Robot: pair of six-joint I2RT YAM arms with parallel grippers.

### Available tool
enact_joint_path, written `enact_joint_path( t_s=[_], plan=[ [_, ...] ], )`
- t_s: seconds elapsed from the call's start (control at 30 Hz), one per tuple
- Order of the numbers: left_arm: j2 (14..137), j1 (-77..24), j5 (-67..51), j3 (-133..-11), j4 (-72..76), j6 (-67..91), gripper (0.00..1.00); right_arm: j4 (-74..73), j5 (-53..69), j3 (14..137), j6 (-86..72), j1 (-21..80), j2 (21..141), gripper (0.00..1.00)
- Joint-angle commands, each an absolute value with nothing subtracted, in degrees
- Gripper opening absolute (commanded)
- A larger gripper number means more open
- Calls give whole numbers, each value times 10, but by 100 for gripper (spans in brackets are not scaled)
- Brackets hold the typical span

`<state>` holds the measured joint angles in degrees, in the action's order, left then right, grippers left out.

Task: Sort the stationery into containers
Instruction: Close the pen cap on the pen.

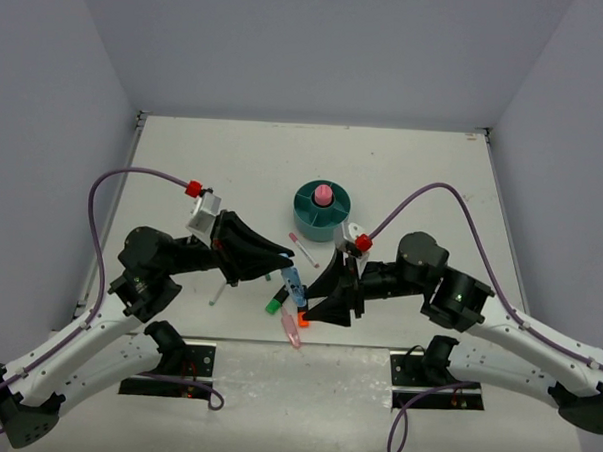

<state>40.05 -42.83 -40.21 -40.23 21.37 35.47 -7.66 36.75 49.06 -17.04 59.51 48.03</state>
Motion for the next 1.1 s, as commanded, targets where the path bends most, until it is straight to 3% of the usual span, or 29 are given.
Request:
enact_joint_path(
  t_s=[0.0, 0.2, 0.33, 0.37, 0.4, 0.43, 1.07],
  plan=[
    [399, -429, -380, -406, 226, 369, 0, -53, 374, 499, -175, 596, 494, 47],
    [407, -428, -384, -406, 242, 392, 0, -35, 367, 500, -176, 596, 521, 26],
    [411, -428, -391, -405, 246, 399, 0, -26, 342, 499, -178, 596, 512, 17],
    [411, -428, -394, -404, 249, 401, 0, -26, 331, 499, -179, 596, 511, 10],
    [412, -428, -396, -404, 251, 403, 0, -25, 330, 500, -179, 596, 507, 10],
    [411, -428, -400, -402, 252, 406, 0, -26, 316, 500, -179, 596, 501, 0],
    [428, -428, -403, -378, 275, 433, 0, -13, 282, 551, -186, 596, 509, 0]
  ],
)
